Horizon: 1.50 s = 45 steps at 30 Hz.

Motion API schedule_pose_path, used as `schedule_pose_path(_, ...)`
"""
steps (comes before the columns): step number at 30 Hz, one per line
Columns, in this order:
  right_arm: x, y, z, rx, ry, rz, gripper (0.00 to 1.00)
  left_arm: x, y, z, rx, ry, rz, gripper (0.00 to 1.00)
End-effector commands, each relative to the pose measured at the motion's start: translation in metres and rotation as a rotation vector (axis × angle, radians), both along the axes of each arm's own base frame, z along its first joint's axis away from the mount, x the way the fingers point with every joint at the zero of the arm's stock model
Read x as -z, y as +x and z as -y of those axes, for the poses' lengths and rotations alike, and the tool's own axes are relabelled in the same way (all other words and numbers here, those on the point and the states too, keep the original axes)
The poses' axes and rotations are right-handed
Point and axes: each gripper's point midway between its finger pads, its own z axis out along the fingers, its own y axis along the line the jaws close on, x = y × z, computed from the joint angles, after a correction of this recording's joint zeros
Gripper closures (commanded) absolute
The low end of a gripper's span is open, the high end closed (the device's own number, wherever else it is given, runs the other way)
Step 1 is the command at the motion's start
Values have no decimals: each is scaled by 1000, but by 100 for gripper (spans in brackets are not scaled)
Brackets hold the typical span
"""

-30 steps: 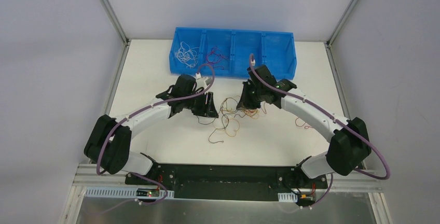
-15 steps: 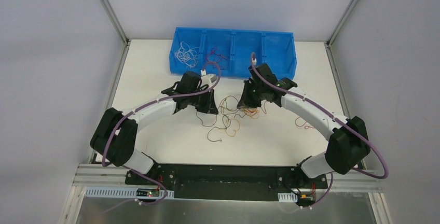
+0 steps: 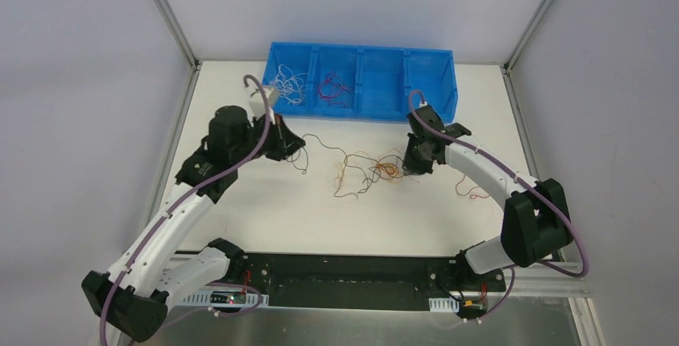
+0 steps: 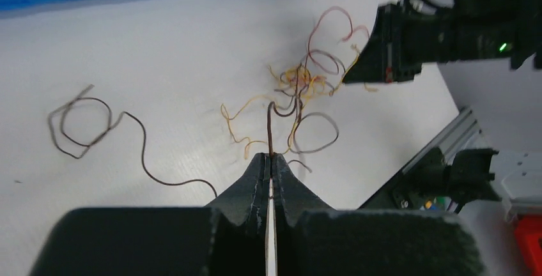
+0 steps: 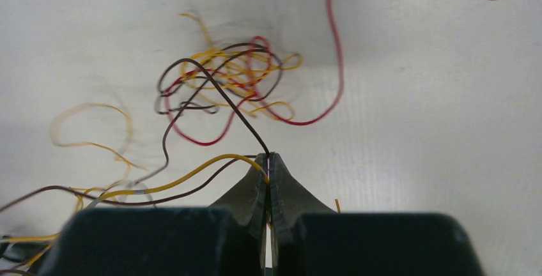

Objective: Untangle the cables

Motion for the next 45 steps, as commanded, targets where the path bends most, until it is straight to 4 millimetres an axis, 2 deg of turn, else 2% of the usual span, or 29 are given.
schedule_pose_path(1, 16, -14, 44, 46, -160, -38, 100, -54, 9, -34, -146, -63, 36, 100)
schedule_pose_path(5, 29, -22, 60, 66, -217, -73, 100, -108, 14, -56, -227, -96, 133, 100)
schedule_pose_path(8, 35, -26, 69, 81, -246, -88, 100, -141, 18, -67, -279, -110, 188, 100)
schedule_pose_path(12, 38, -28, 76, 97, -256, -97, 100, -179, 24, -66, -305, -182, 222, 100)
schedule_pose_path(15, 38, -29, 84, 107, -277, -100, 100, -198, 26, -58, -273, -225, 228, 100)
schedule_pose_path(21, 45, -31, 98, 133, -292, -125, 100, -237, 21, -59, -266, -269, 296, 100)
schedule_pose_path(23, 47, -31, 97, 138, -271, -135, 100, -252, 19, -59, -263, -290, 319, 100)
schedule_pose_path(25, 46, -31, 91, 132, -233, -135, 100, -255, 19, -54, -246, -314, 301, 100)
schedule_pose_path(27, 42, -31, 86, 125, -203, -127, 100, -243, 21, -48, -226, -324, 254, 100)
schedule_pose_path(29, 37, -30, 82, 122, -176, -114, 100, -222, 25, -45, -224, -316, 199, 100)
schedule_pose_path(33, 22, -28, 77, 107, -144, -89, 100, -156, 20, -41, -219, -279, 60, 100)
schedule_pose_path(35, 15, -27, 73, 99, -125, -80, 89, -112, 17, -47, -256, -235, -19, 100)
schedule_pose_path(40, -4, -24, 63, 85, -66, -51, 58, 18, 15, -83, -475, -9, -297, 100)
schedule_pose_path(43, -14, -22, 60, 80, -43, -35, 49, 70, 16, -98, -569, 101, -411, 100)
schedule_pose_path(45, -20, -22, 59, 76, -33, -25, 46, 89, 23, -122, -708, 178, -419, 100)
